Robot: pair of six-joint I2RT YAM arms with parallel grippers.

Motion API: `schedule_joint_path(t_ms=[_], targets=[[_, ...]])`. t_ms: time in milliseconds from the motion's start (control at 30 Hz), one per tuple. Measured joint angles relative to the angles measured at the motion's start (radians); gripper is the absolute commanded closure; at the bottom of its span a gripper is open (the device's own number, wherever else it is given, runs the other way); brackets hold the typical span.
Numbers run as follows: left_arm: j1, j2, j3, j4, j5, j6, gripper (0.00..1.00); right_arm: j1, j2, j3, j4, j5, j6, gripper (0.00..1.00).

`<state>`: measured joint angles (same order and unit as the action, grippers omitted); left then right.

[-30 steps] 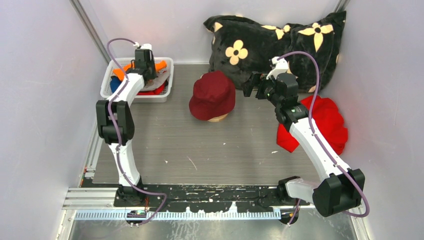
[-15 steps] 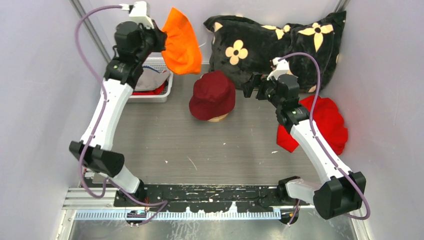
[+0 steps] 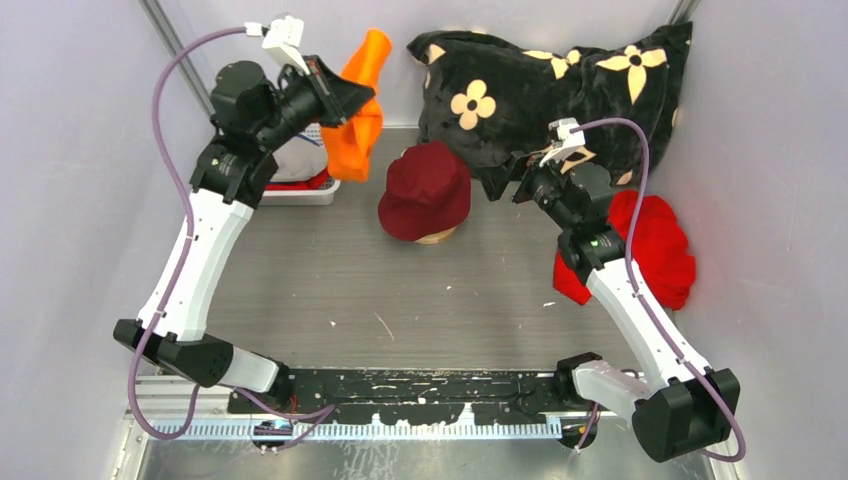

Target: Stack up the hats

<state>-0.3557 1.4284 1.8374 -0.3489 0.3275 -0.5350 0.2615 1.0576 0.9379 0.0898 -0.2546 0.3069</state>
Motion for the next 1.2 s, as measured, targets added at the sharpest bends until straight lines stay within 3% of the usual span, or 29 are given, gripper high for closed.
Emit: schedule_joint_path(t_ms=[400,1200], targets=[[-0.095,0.015,-0.058,-0.026,0.138,-0.072,1.0,0.0,0.092,-0.002,0.209,-0.175,0.146,0.0],[-0.121,0.173,-0.011,0.005,0.271,-0.138,1.0,0.0,0.178,0.021,0.225,-0.175,0.144,0.0]])
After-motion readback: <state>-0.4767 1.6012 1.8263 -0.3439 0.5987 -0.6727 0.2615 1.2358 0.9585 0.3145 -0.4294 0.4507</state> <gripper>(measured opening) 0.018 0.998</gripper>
